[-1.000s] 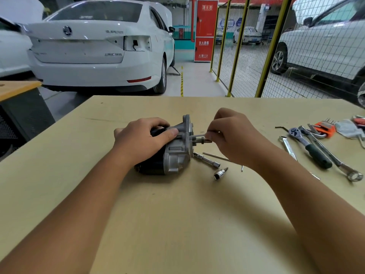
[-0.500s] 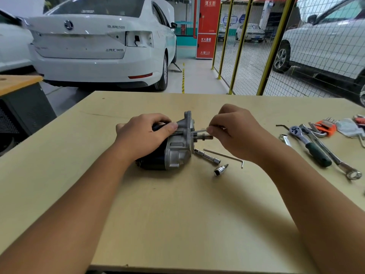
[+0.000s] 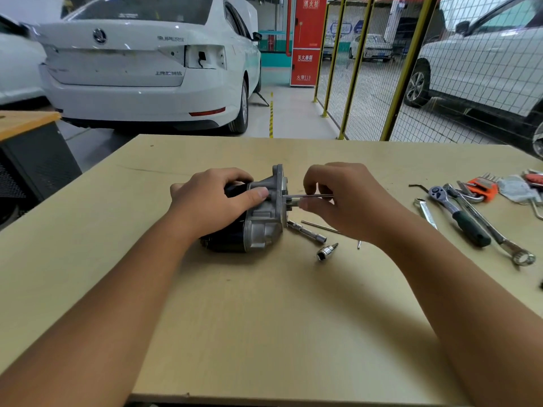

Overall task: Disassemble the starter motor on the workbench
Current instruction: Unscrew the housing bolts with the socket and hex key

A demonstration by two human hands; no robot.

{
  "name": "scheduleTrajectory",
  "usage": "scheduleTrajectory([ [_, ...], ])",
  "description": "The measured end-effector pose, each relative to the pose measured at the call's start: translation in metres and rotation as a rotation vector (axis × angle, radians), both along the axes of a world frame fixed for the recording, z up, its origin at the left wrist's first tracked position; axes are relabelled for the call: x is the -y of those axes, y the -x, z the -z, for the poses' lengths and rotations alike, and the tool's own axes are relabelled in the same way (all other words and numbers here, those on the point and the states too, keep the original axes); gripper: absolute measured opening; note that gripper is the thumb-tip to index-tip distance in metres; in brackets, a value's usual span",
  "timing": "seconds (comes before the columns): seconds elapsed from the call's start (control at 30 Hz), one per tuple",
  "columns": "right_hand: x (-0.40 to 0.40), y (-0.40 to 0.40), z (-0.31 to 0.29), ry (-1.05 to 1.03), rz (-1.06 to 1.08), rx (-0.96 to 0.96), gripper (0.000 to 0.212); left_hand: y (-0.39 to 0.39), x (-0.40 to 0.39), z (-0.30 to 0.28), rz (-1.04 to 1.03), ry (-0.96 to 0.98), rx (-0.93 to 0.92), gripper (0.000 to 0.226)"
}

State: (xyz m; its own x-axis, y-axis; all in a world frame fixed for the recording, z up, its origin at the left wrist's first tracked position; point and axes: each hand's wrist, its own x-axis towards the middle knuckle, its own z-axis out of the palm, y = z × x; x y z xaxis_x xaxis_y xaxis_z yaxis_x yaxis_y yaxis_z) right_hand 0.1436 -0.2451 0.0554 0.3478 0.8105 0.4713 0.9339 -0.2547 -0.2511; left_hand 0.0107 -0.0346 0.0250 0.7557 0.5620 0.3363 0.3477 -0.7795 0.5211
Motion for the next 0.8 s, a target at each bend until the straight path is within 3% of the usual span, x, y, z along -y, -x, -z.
scheduleTrajectory([
  [0.13,-0.0024,-0.0003,0.0035,0.031,-0.01,-0.012,0.029,-0.0004,0.0,-0.0002,-0.005,-0.002,0.003,0.061],
  [0.4,-0.0046,0.0048,0.0048,0.008,0.142,0.168,0.017,0.0015,-0.0013,0.0001,0.003,0.004,-0.005,0.068],
  [0.6,-0.0028,0.0063,0.0011,0.009,0.081,0.033,0.017,0.0007,-0.0015,-0.0001,0.009,0.0,0.005,0.061],
  [0.8,-0.003,0.0007,0.0002,0.041,0.092,0.037,0.019,0.0005,-0.0003,0.0004,0.006,0.013,0.008,0.059],
])
